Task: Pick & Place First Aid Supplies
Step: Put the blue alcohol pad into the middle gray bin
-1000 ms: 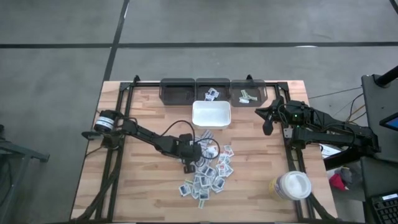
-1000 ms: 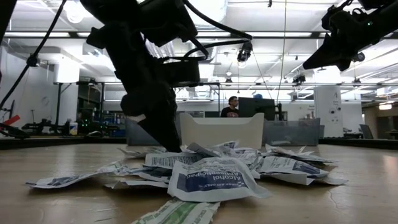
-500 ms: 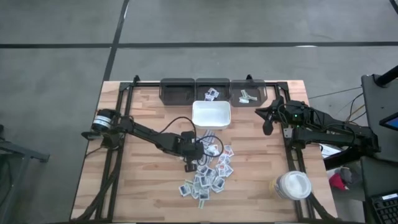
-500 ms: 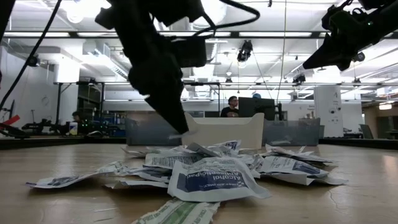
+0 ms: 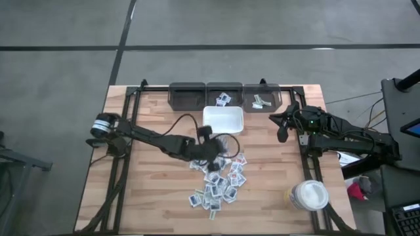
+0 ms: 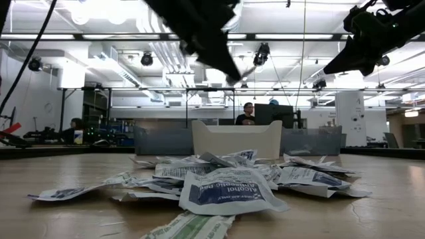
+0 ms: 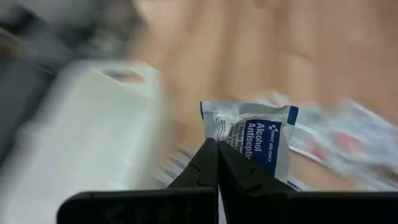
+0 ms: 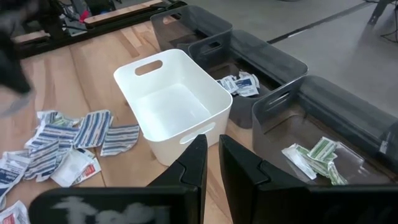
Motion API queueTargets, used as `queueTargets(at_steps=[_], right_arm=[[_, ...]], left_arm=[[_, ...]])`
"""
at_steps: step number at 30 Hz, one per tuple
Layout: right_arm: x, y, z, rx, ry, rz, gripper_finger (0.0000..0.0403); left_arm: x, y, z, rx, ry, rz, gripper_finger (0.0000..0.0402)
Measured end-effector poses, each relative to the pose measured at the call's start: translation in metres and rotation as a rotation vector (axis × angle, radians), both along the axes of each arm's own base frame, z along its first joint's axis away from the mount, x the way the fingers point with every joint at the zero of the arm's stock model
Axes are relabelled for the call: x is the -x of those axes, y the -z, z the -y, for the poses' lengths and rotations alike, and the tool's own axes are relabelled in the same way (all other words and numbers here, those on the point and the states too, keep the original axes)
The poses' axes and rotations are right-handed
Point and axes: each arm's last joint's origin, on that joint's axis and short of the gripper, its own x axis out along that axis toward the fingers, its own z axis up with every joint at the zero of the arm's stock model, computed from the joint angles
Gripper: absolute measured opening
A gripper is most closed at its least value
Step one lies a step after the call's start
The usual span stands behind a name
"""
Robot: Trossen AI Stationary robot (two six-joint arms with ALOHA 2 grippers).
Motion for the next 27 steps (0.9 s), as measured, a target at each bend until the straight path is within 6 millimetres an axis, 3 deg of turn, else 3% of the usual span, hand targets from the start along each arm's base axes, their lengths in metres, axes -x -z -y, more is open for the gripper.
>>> queueTargets(at_steps=[5, 14, 21, 27], right_arm=[[0.0, 0.0, 0.0, 0.0, 0.0, 0.0, 0.0038], [0.0, 0.0, 0.0, 0.0, 0.0, 0.0, 0.0038], [0.0, 0.0, 0.0, 0.0, 0.0, 0.0, 0.0038], [0.0, 0.0, 0.0, 0.0, 0.0, 0.0, 0.0038]], left_arm=[[-0.011, -0.032, -0.032, -0.219, -0.079, 0.009, 0.0], [-0.016, -0.066, -0.141, -0.354, -0.191, -0.041, 0.0], [-0.018, -0.066, -0.21, -0.37, -0.158, -0.084, 0.0], [-0.029, -0.04, -0.249, -0.374, -0.09, -0.169, 0.0]])
